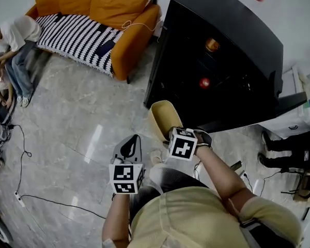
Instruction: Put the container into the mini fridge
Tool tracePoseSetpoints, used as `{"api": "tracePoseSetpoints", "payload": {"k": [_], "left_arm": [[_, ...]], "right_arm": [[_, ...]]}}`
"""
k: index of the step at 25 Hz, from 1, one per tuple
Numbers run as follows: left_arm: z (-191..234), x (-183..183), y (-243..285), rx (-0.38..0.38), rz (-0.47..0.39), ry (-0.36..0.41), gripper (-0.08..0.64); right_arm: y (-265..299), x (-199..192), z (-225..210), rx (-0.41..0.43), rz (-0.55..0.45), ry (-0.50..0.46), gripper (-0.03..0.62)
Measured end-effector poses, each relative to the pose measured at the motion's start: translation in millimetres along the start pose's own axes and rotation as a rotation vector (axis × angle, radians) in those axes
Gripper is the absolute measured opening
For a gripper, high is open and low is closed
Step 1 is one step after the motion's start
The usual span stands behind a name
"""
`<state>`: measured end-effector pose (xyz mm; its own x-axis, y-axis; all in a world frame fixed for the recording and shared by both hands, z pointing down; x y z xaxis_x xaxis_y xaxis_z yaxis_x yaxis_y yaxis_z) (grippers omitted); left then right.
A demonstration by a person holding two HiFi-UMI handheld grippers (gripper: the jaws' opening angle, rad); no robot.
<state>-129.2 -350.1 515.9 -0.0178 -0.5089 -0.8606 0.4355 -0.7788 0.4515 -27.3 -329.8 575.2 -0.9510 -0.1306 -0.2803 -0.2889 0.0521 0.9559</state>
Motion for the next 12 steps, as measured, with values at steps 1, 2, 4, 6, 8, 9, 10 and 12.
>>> {"api": "tracePoseSetpoints", "payload": {"k": [1, 2, 4, 6, 8, 9, 10, 12], "left_arm": [[0.8, -0.3, 4.7, 0.002, 0.002, -0.004, 0.021], [1.9, -1.5, 9.6, 0.006, 0.006, -0.007, 0.021], [2.7, -2.6, 19.8, 0.011, 0.014, -0.013, 0.021], [1.5, 1.4, 30.3, 0.005, 0.009, -0.015, 0.021], [0.3, 5.4, 40.6, -0.003, 0.0, -0.016, 0.021], [-0.2, 6.2, 45.4, -0.005, -0.002, -0.017, 0.021], [-0.6, 6.6, 50.2, -0.007, -0.002, -0.018, 0.021], [-1.5, 6.1, 59.7, -0.012, 0.0, -0.022, 0.021]], "right_arm": [[0.3, -1.9, -5.3, -0.002, -0.001, 0.004, 0.034], [0.4, -3.6, -9.7, -0.002, -0.002, 0.01, 0.034], [-0.4, -7.0, -18.2, 0.001, 0.0, 0.019, 0.034], [-1.1, -9.7, -28.2, -0.005, 0.004, 0.019, 0.034], [-1.0, -12.7, -37.7, -0.01, 0.01, 0.017, 0.034], [-0.9, -14.4, -41.8, -0.011, 0.012, 0.02, 0.034], [-0.9, -16.1, -45.6, -0.011, 0.014, 0.024, 0.034], [-0.7, -20.6, -53.0, -0.012, 0.023, 0.033, 0.034]]}}
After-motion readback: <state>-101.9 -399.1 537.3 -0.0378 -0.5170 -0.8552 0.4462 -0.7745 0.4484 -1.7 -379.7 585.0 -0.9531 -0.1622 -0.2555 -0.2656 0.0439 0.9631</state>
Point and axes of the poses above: the fingertips, and each gripper's own axes: y forward along the fingers, z to its left, x out of its top, the point moved 1 cm from there along -y, backward along the fingers, and after that the axes turned 2 degrees about -x, right-handed, at the moved point
